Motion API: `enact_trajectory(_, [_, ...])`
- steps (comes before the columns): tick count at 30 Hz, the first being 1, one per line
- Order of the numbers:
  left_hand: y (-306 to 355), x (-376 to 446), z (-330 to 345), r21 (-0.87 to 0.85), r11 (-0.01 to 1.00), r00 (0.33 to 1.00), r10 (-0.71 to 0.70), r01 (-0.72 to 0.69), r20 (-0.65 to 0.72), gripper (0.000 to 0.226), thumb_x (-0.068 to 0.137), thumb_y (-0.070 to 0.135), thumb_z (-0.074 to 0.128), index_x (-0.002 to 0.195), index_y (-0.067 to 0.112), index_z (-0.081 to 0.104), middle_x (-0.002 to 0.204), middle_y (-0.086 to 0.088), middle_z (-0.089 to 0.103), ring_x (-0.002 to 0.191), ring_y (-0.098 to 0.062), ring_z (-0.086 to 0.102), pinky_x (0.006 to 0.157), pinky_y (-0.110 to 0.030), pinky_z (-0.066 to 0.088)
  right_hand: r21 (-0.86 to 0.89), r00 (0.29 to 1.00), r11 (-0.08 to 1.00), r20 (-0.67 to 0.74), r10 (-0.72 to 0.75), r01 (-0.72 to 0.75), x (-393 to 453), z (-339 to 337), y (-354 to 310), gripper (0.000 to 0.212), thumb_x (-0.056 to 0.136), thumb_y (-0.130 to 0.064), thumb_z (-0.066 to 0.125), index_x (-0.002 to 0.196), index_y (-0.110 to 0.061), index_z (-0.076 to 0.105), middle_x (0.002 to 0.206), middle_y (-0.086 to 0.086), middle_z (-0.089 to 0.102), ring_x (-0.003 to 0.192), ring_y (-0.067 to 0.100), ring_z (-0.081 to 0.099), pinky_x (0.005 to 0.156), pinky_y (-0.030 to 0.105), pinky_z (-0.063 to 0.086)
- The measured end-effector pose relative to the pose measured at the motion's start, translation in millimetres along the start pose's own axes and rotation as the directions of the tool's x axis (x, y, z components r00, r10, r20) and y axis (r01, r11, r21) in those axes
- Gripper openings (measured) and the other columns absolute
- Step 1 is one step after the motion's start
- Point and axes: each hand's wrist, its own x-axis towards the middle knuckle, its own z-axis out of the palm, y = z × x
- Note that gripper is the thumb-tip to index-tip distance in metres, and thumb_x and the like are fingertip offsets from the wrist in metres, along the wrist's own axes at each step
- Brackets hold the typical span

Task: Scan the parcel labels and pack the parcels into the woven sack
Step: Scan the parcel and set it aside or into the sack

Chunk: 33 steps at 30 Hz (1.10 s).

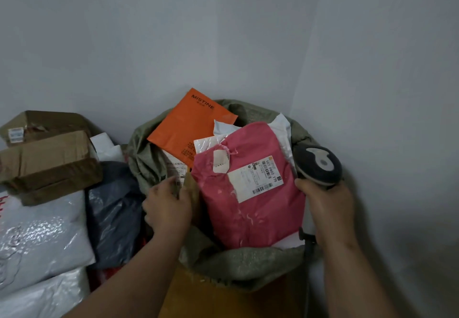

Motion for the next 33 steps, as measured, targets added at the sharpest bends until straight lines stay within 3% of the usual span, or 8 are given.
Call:
enact_trajectory(5, [-46,11,-13,-0.195,0.878,0.899,-0.418,0.437,0.132,0.076,0.088,0.047,0.067,0.151,0.023,0.032,0.153,-0.017,0.03,0.138,-0.043,0.031,0.109,-0.061,0.035,-0.029,0.997,0.998,0.043,0.057,-0.056,-9,16,4,0.024,0.073,-0.011,0.082,0.088,-0.025,0.07,0.095,0.001,0.073,0.091,0.02,0.069,0.087,0.049,0.057])
enact_trajectory(10, [-62,21,-14,-0.397,0.591,0.699,-0.469,0.703,0.54,0.086,0.085,0.05,0.072,0.153,0.017,0.03,0.145,-0.014,0.048,0.127,-0.038,0.05,0.104,-0.055,0.045,-0.053,0.991,0.997,0.118,0.067,-0.061,-18,36,3,0.04,0.075,-0.014,0.082,0.113,-0.016,0.069,0.118,0.009,0.068,0.105,0.025,0.067,0.095,0.051,0.055])
enact_trajectory(13, [-52,33,-11,-0.433,0.556,0.687,-0.409,0.71,0.601,0.044,0.096,0.019,0.065,0.136,0.009,0.051,0.113,-0.012,0.065,0.09,-0.027,0.063,0.067,-0.035,0.057,-0.071,0.987,0.996,0.146,0.065,-0.055,-21,45,2,0.046,0.076,-0.014,0.082,0.121,-0.014,0.069,0.124,0.012,0.064,0.11,0.028,0.065,0.099,0.051,0.053])
enact_trajectory(16, [-36,46,-15,-0.473,0.528,0.694,-0.379,0.706,0.613,0.03,0.097,-0.007,0.047,0.117,0.013,0.058,0.076,-0.006,0.056,0.057,-0.014,0.047,0.036,-0.016,0.036,-0.05,0.992,0.998,0.118,0.045,-0.039,-23,51,-1,0.047,0.075,-0.013,0.082,0.12,-0.013,0.068,0.124,0.012,0.063,0.109,0.028,0.065,0.099,0.051,0.052])
enact_trajectory(20, [-6,62,-27,-0.523,0.523,0.724,-0.32,0.673,0.612,0.031,0.095,-0.009,0.046,0.112,0.007,0.067,0.078,-0.006,0.058,0.059,-0.012,0.046,0.047,-0.02,0.042,-0.009,0.998,0.999,0.06,0.031,-0.031,-22,56,-8,0.041,0.074,-0.012,0.083,0.113,-0.014,0.069,0.124,0.012,0.063,0.106,0.027,0.066,0.097,0.051,0.054])
enact_trajectory(23, [17,67,-37,-0.581,0.633,0.834,-0.202,0.512,0.514,0.028,0.092,-0.006,0.052,0.108,0.007,0.071,0.082,-0.007,0.064,0.064,-0.014,0.051,0.059,-0.026,0.049,0.001,1.0,1.0,0.007,-0.014,0.014,-24,59,-14,0.034,0.073,-0.013,0.083,0.1,-0.026,0.066,0.126,0.01,0.061,0.104,0.027,0.066,0.097,0.051,0.054])
enact_trajectory(26, [36,69,-46,-0.624,0.698,0.891,-0.045,0.352,0.452,0.025,0.091,-0.001,0.058,0.103,0.016,0.072,0.086,-0.005,0.069,0.067,-0.013,0.059,0.052,-0.02,0.05,0.005,0.999,1.0,-0.033,-0.027,0.027,-25,60,-15,0.038,0.072,-0.014,0.083,0.106,-0.022,0.068,0.128,0.01,0.06,0.105,0.026,0.066,0.097,0.051,0.053])
enact_trajectory(33, [6,75,-47,-0.571,0.601,0.771,-0.124,0.559,0.624,0.018,0.087,0.002,0.05,0.098,0.01,0.062,0.078,-0.009,0.06,0.061,-0.02,0.05,0.054,-0.03,0.038,0.011,0.999,0.999,-0.021,0.05,-0.05,-32,64,-2,0.044,0.072,-0.019,0.085,0.112,-0.025,0.066,0.124,0.007,0.063,0.105,0.025,0.066,0.092,0.049,0.056])
